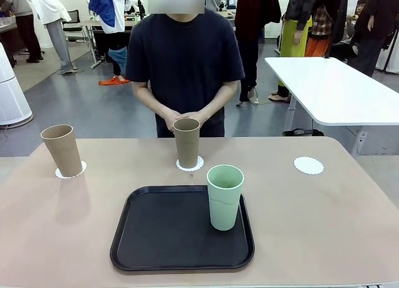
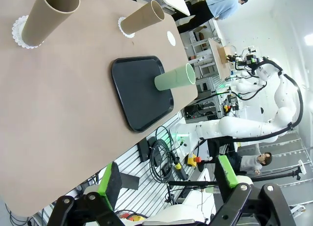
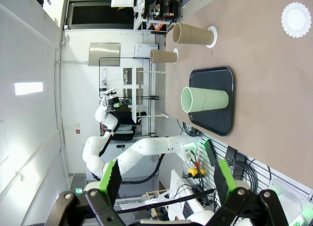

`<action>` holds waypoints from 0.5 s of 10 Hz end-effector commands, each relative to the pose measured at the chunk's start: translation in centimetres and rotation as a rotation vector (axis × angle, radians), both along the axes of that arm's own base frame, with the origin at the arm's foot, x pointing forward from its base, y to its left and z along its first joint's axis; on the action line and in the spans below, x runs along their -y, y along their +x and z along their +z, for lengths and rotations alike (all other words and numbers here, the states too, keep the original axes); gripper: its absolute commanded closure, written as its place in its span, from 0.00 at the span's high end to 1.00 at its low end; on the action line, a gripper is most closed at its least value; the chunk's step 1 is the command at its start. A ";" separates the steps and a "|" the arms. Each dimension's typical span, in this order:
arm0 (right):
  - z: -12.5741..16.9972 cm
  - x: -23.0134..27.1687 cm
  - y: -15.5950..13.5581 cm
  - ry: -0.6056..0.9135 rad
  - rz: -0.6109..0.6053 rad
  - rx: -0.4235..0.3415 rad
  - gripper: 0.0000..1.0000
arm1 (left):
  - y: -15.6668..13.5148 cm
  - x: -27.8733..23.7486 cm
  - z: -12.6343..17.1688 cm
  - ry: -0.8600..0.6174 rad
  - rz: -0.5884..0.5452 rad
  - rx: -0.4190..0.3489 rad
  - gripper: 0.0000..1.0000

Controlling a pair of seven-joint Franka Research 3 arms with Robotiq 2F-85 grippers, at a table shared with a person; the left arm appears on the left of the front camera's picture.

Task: Place coasters on the table and set cups on them.
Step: Take one Reusable plastic cup from the Flat Tray and place it on a coaster set by the human.

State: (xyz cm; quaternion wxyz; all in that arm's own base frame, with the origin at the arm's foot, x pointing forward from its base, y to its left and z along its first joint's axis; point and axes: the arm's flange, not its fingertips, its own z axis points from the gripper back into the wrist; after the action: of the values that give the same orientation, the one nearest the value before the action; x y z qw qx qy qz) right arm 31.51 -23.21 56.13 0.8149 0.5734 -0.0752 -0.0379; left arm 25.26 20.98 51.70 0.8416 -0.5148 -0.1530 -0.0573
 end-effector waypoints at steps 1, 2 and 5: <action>0.0 -0.1 0.0 0.003 0.002 0.015 1.00 | -0.2 0.1 0.1 0.002 0.005 0.005 1.00; 0.0 0.0 0.0 0.000 0.000 0.000 1.00 | -0.2 0.1 0.1 0.002 0.005 0.005 1.00; 7.7 -7.3 5.5 -0.554 0.095 0.078 1.00 | -0.2 0.1 0.1 0.002 0.005 0.005 1.00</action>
State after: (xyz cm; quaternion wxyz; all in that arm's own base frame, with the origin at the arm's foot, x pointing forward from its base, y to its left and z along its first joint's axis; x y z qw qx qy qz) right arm 35.19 -18.94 61.70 0.8925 0.4427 -0.0821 0.0277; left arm 25.25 20.95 51.73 0.8417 -0.5145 -0.1532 -0.0577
